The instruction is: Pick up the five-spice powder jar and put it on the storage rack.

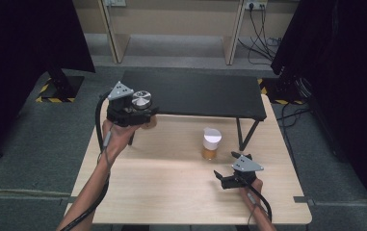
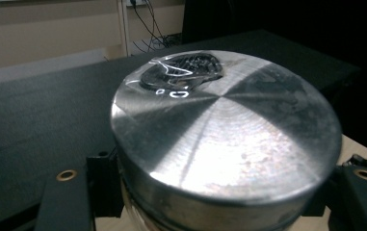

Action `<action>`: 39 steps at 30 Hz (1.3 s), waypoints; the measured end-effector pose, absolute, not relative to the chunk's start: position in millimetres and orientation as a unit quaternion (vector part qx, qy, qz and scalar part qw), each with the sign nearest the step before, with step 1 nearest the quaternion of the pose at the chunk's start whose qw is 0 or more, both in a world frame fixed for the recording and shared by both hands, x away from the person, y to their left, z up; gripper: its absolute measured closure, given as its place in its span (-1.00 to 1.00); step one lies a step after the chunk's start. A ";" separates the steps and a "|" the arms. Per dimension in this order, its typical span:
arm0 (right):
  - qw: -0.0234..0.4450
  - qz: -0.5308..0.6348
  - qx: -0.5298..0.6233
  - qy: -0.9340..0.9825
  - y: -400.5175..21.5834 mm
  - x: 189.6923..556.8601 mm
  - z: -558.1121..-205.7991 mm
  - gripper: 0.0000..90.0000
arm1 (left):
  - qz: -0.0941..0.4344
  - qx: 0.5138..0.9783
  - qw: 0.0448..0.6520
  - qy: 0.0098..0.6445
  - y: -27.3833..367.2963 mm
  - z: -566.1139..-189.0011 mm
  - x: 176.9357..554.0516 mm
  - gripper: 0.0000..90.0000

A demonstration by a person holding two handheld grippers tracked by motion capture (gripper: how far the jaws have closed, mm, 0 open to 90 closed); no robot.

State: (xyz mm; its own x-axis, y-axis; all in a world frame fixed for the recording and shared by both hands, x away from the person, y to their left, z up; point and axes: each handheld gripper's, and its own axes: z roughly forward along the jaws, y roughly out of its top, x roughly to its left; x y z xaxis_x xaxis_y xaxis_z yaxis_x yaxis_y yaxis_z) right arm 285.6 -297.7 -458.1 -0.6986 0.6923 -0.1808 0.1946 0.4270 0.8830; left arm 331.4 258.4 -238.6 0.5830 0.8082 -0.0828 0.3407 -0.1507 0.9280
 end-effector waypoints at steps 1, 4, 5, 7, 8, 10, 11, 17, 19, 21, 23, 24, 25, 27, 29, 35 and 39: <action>0.272 0.458 0.277 0.800 -297.6 285.5 -458.1 -0.98 | 0.226 0.723 0.517 0.398 257.6 -234.8 333.9 -0.32; 0.272 0.458 0.277 0.800 -297.7 285.6 -458.2 -0.98 | 0.239 0.723 0.506 0.404 249.6 -224.7 340.0 -0.32; 0.272 0.458 0.276 0.800 -297.8 285.6 -458.3 -0.98 | 0.244 0.723 0.501 0.407 245.6 -221.2 344.0 -0.32; 0.272 0.457 0.276 0.800 -297.6 285.6 -458.1 -0.98 | 0.250 0.723 0.493 0.414 238.9 -217.7 351.1 -0.32; 0.272 0.457 0.276 0.800 -297.5 285.4 -458.0 -0.98 | 0.250 0.723 0.493 0.414 238.9 -217.7 351.1 -0.32; 0.272 0.458 0.276 0.800 -297.7 285.6 -458.2 -0.98 | 0.262 0.724 0.482 0.419 229.2 -215.6 360.2 -0.32; 0.272 0.458 0.276 0.800 -297.9 285.6 -458.2 -0.98 | 0.265 0.723 0.478 0.423 226.0 -215.7 364.4 -0.32; 0.270 0.459 0.275 0.800 -297.9 285.5 -458.1 -0.98 | 0.278 0.710 0.471 0.443 216.8 -220.6 379.9 -0.32; 0.270 0.460 0.274 0.800 -298.2 285.6 -458.1 -0.98 | 0.283 0.702 0.471 0.453 214.6 -223.7 382.5 -0.32; 0.270 0.459 0.272 0.802 -298.0 285.6 -457.9 -0.98 | 0.289 0.697 0.468 0.460 212.8 -226.0 385.4 -0.32; 0.270 0.459 0.270 0.802 -298.1 285.7 -457.9 -0.98 | 0.292 0.691 0.468 0.468 212.1 -228.1 388.7 -0.32; 0.270 0.459 0.270 0.802 -298.2 285.8 -457.9 -0.98 | 0.289 0.689 0.468 0.472 212.8 -228.3 391.1 -0.32; 0.269 0.460 0.271 0.802 -298.4 285.9 -458.0 -0.98 | 0.289 0.689 0.467 0.473 212.4 -227.9 393.1 -0.32; 0.269 0.460 0.271 0.802 -298.5 286.2 -458.0 -0.98 | 0.292 0.688 0.465 0.473 210.9 -227.7 394.0 -0.32; 0.269 0.460 0.270 0.802 -298.7 286.2 -458.0 -0.98 | 0.296 0.687 0.463 0.475 208.9 -226.5 396.7 -0.32; 0.269 0.460 0.268 0.803 -298.5 286.2 -457.9 -0.98 | 0.299 0.677 0.459 0.491 206.0 -229.3 403.6 -0.32; 0.268 0.463 0.270 0.801 -299.3 286.2 -458.3 -0.98 | 0.303 0.679 0.453 0.491 201.7 -232.1 408.6 -0.32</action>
